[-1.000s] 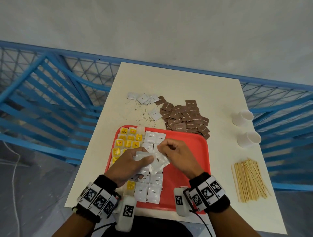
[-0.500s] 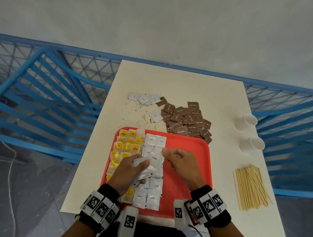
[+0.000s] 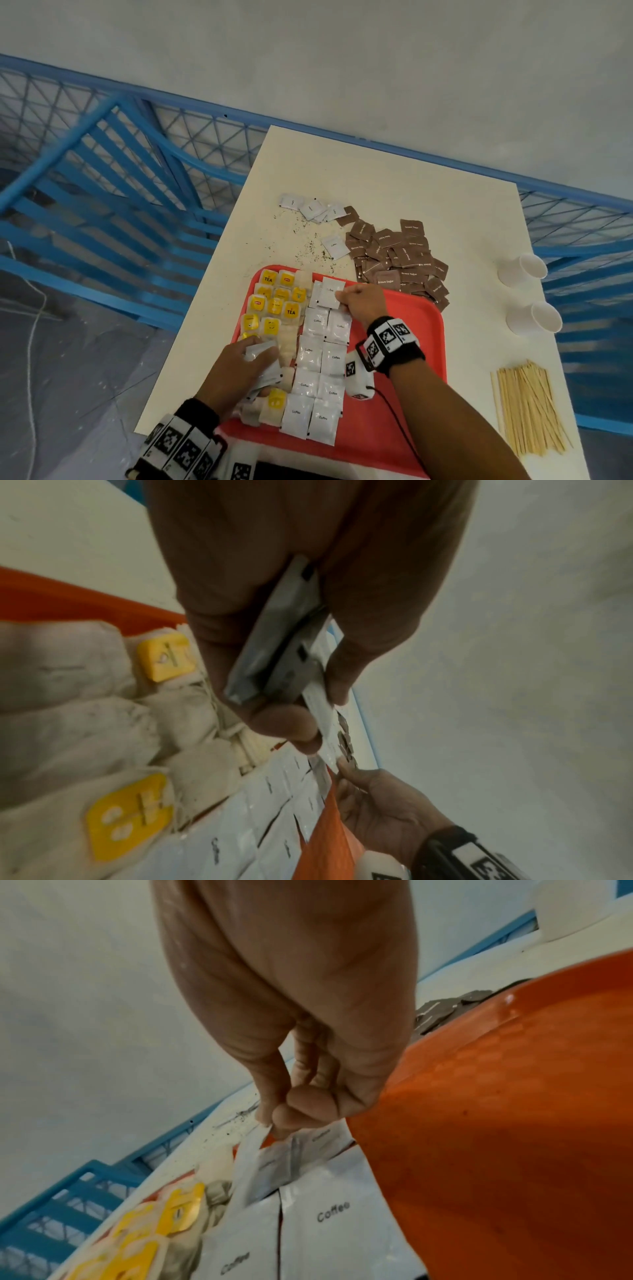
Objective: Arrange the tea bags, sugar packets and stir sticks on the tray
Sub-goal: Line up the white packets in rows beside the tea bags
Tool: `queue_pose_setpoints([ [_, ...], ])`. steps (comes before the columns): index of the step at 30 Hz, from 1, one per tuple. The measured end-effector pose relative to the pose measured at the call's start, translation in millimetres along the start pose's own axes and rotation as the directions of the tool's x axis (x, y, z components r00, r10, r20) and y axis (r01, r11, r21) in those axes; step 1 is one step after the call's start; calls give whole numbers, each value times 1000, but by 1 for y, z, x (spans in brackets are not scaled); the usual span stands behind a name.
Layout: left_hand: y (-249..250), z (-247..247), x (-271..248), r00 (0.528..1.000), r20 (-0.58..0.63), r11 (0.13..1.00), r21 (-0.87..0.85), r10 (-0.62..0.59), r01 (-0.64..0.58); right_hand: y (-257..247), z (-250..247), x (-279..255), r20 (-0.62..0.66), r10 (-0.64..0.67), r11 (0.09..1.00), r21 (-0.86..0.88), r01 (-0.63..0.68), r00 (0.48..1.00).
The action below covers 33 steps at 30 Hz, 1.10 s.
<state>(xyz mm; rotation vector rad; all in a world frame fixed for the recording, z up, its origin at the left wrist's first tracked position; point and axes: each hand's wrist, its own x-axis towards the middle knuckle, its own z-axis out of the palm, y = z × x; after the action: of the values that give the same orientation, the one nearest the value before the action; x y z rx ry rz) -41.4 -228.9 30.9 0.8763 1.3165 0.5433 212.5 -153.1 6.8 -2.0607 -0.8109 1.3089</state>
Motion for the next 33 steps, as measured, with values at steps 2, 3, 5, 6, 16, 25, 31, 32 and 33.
queue_pose_setpoints([
  [2,0,-7,-3,1000,2,999,-40,-10,10,1,5,7,17,-3,997,-78,5,1000],
  [3,1,-9,-4,1000,3,998,-60,-15,16,1,7,10,25,-9,994,-106,11,1000],
  [5,0,-12,-5,1000,3,997,-77,-19,19,2,11,12,31,-4,989,-151,9,1000],
  [6,0,-13,-5,1000,4,997,-78,-21,21,3,12,14,19,10,984,-178,-6,1000],
  [16,26,3,-8,997,73,989,-150,17,-6,-20,1,-81,259,-176,966,-140,217,950],
  [25,54,40,-9,982,163,982,-173,100,-71,-6,-37,-133,307,-386,914,-1,406,870],
  [31,65,63,-15,960,242,989,-79,139,-124,9,-60,-136,286,-351,936,124,329,892],
  [32,66,66,-17,956,258,990,-34,140,-136,9,-61,-136,255,-373,927,140,347,892],
  [33,67,68,-20,955,260,989,5,143,-150,9,-61,-136,223,-396,917,143,371,891],
])
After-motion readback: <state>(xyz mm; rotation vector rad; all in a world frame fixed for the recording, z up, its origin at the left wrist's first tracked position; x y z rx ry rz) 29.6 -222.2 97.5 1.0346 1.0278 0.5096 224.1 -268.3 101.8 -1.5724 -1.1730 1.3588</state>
